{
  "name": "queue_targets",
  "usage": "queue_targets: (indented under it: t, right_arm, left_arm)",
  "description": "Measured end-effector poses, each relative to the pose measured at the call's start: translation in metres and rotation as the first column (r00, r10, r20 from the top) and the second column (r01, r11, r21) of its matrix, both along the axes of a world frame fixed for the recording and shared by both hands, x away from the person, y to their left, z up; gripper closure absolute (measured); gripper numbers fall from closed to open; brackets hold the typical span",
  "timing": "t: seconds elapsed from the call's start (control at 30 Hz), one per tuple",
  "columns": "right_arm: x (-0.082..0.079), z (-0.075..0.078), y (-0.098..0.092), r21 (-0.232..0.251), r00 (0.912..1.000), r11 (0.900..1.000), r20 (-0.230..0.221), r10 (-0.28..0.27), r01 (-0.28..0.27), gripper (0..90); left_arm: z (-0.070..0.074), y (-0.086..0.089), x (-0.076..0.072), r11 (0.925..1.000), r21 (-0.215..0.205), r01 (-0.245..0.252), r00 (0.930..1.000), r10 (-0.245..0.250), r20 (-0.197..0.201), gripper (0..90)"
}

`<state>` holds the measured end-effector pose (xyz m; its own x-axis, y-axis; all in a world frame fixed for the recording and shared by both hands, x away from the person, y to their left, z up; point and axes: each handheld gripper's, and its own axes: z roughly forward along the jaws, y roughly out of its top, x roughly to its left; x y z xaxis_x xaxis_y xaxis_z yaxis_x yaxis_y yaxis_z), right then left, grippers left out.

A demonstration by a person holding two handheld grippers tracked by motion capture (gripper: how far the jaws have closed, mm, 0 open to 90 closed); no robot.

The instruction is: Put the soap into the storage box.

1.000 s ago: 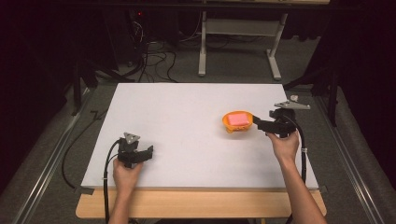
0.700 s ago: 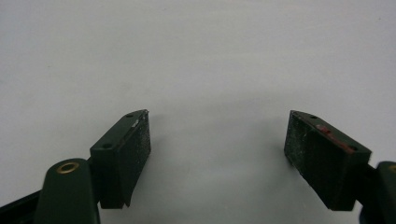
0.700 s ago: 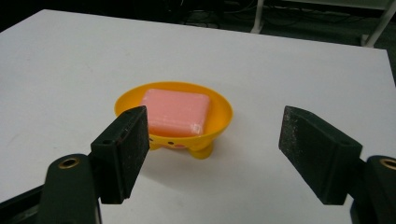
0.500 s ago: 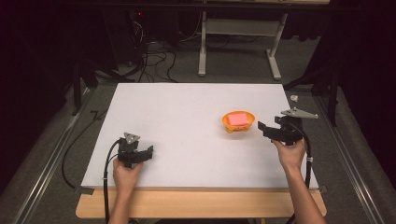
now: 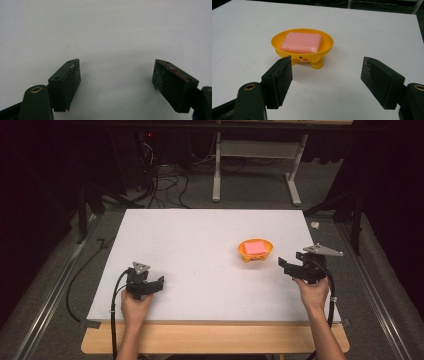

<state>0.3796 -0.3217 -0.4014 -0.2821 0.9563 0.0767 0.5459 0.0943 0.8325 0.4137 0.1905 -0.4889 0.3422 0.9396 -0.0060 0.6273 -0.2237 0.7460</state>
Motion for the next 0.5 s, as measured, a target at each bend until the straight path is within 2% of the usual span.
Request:
queue_targets:
  t: [0.5]
  right_arm:
    - [-0.007,-0.016,0.0,-0.005,0.9997,1.0,-0.023,-0.006,0.006,26.0]
  left_arm:
    - [0.0,0.0,0.0,1.0,0.0,0.0,1.0,0.0,-0.002,22.9]
